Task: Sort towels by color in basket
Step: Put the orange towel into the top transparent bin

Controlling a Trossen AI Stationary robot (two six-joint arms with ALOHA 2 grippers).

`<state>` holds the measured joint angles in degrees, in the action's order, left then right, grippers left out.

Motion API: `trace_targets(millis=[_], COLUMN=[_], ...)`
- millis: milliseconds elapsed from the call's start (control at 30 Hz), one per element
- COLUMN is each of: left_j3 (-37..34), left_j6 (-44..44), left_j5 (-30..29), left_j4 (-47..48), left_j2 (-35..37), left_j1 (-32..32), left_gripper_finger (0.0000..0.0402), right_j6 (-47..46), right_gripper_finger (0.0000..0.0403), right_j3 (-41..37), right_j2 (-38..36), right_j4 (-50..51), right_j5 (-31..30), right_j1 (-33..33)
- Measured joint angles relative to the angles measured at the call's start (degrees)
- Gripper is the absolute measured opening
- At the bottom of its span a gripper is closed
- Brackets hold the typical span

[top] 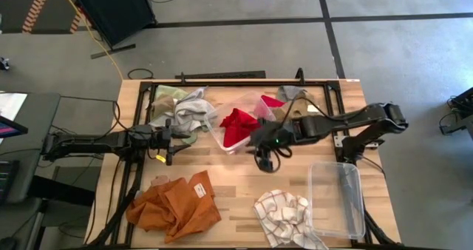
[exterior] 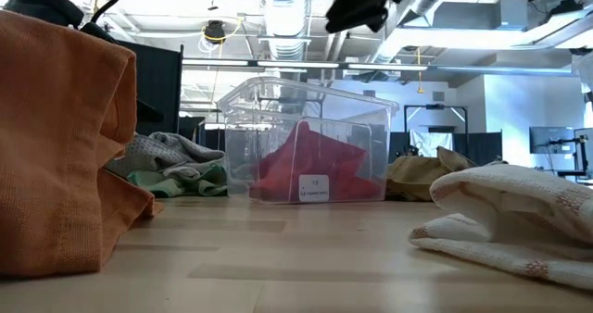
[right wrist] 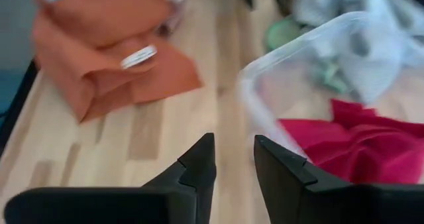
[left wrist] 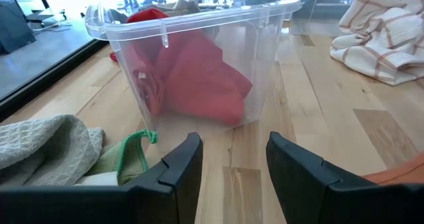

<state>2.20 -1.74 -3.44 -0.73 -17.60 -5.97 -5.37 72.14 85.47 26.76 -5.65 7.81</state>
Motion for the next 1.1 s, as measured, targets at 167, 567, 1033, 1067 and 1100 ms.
trace_targets(millis=[167,567,1033,1067,1100], left_j3=[0.0,0.0,0.0,0.0,0.0], left_j6=[0.0,-0.3,17.8,18.3,19.2], left_j5=[0.0,-5.8,-6.8,-7.5,-7.7], left_j4=[0.0,-2.4,-8.7,-9.3,-9.4], left_j2=[0.0,0.0,0.0,0.0,0.0], left_j1=[0.0,-0.1,-0.1,-0.1,-0.1], left_gripper_finger=[0.016,0.016,0.016,0.016,0.016], right_j6=[-0.3,-5.1,-6.0,-6.2,-6.2], right_gripper_finger=[0.0165,0.0202,0.0189,0.0188,0.0188], right_j3=[0.0,0.0,0.0,0.0,0.0], right_j2=[0.0,0.0,0.0,0.0,0.0], right_j4=[1.7,6.1,6.3,6.3,6.3], right_j5=[0.0,0.0,-0.3,-0.3,-0.3], right_j1=[4.4,13.1,18.1,18.1,18.1])
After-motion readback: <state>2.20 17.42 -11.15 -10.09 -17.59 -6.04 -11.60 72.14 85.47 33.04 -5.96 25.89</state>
